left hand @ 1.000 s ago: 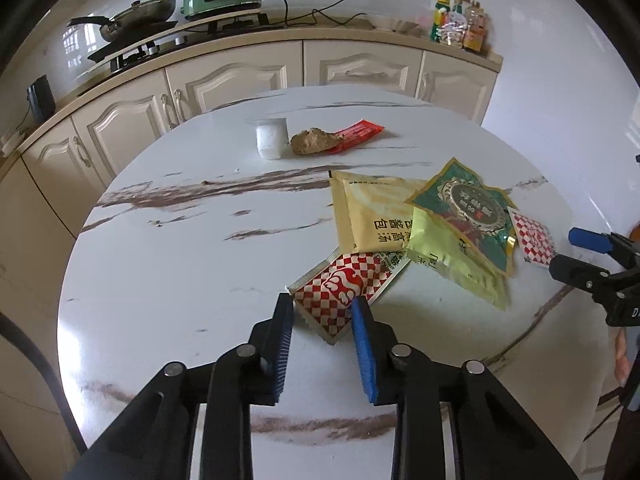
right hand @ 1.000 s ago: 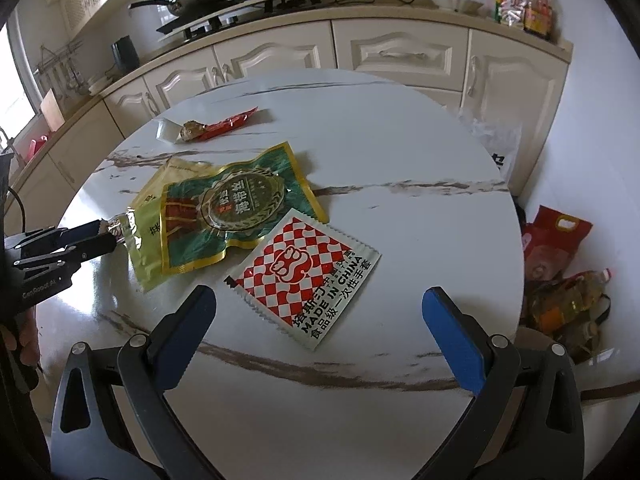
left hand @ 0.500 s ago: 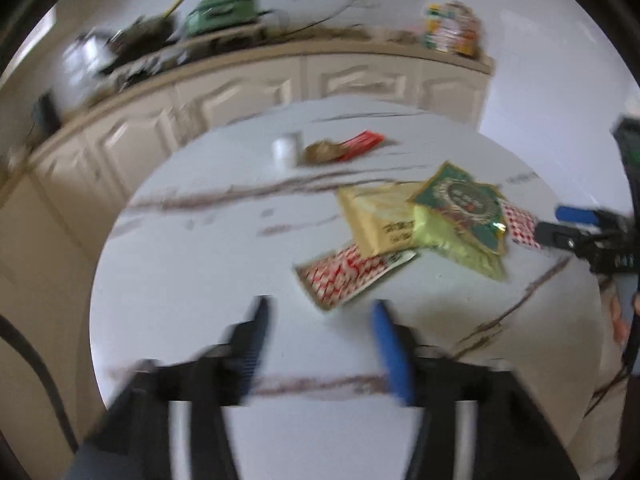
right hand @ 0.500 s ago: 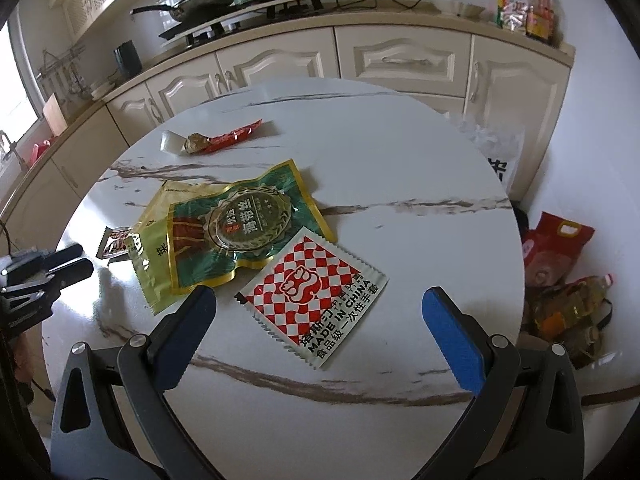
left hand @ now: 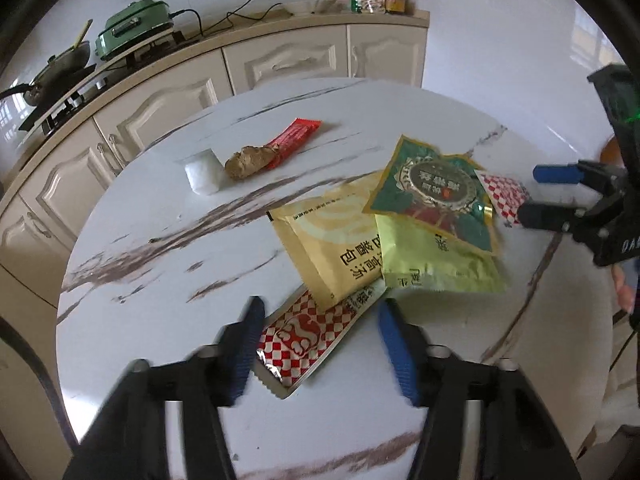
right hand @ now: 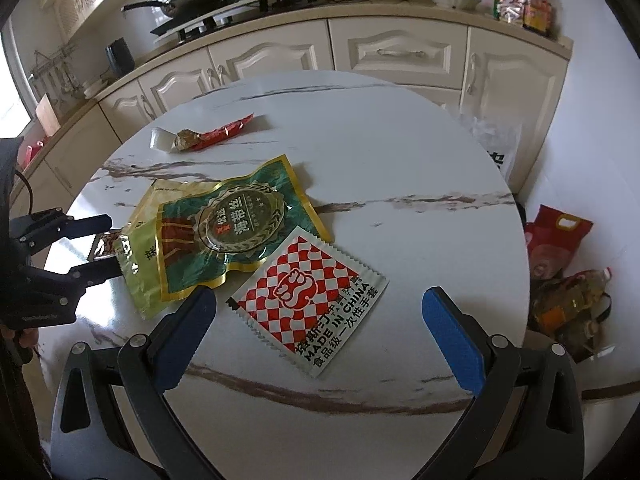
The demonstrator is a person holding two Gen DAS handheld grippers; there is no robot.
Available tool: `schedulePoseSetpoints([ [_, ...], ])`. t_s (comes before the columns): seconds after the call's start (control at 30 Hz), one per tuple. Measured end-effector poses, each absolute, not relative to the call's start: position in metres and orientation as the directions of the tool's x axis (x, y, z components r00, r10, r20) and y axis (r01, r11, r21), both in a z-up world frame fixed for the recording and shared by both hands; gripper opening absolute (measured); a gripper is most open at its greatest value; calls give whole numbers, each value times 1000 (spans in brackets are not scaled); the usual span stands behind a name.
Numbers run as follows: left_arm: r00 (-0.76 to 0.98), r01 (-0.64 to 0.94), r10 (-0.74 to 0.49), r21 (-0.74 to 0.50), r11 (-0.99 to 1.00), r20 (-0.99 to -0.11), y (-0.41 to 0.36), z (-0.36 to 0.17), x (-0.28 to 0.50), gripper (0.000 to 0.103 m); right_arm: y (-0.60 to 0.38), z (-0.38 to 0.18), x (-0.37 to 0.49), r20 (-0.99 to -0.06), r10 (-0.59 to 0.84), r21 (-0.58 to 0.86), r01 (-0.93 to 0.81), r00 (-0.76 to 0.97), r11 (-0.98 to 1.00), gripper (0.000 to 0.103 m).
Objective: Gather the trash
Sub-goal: 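Grasp the red-checkered packet with the left gripper while the right gripper grasps another red-checkered packet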
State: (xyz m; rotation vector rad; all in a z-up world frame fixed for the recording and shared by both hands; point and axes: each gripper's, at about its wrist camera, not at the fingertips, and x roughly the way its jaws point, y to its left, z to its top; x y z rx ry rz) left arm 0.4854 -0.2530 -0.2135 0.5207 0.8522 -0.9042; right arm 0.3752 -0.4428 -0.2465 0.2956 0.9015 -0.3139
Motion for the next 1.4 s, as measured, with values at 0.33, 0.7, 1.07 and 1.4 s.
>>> schedulePoseSetpoints([
  [0.33, 432, 739, -428, 39, 673, -794, -250, -220, 477, 11, -435, -253, 388, -817, -200, 14, 365, 540, 931, 103],
  [0.7, 440, 666, -439, -43, 745, -783, -217, -217, 464, 11, -426, -257, 385, -804, -241, -36, 360, 544, 932, 103],
  [1.07, 431, 636, -454, -95, 766, -779, -186, -210, 446, 10, -427, -255, 383, -801, -233, -31, 351, 551, 936, 94],
  [1.4, 417, 627, -476, -134, 767, -774, -174, -205, 437, 10, -426, -248, 383, -786, -237, -35, 341, 572, 939, 41],
])
